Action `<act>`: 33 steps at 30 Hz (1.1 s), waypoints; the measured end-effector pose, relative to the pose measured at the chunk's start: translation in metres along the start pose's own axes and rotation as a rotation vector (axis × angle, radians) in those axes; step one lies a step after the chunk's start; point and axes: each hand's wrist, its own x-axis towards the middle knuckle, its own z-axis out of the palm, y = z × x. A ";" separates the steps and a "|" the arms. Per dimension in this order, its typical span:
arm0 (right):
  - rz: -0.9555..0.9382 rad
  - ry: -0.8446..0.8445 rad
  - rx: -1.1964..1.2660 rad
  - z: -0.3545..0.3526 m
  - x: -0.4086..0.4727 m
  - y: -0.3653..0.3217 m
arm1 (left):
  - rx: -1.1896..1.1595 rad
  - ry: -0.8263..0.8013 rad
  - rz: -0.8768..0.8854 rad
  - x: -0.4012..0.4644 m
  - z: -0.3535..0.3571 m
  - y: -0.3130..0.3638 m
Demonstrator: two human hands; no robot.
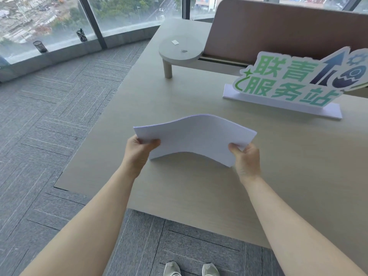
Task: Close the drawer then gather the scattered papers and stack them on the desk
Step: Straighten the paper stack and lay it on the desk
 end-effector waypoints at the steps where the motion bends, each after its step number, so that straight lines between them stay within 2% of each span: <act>1: -0.006 0.017 0.004 0.000 0.002 0.001 | -0.018 0.021 0.016 0.001 0.000 0.000; 4: -0.001 0.030 -0.009 -0.001 0.002 0.006 | -0.021 0.036 0.000 0.000 -0.004 -0.006; 9: 0.090 -0.042 -0.155 -0.002 -0.002 0.025 | 0.010 0.022 -0.086 -0.007 -0.008 -0.026; 16: 0.060 -0.028 -0.218 0.005 0.001 0.017 | 0.078 0.109 0.008 -0.003 0.002 -0.023; 19: 0.045 -0.021 -0.206 0.005 0.006 0.006 | 0.054 0.138 -0.002 -0.002 0.000 -0.020; 24: 0.095 -0.047 -0.024 -0.004 0.008 -0.011 | -0.087 0.203 -0.092 -0.004 -0.005 -0.016; 28: 0.207 0.003 0.288 0.002 -0.002 -0.017 | -0.215 0.235 -0.187 -0.010 -0.004 -0.014; 33: 0.238 -0.059 0.306 0.037 -0.021 -0.019 | -0.318 0.209 -0.250 -0.025 0.010 -0.013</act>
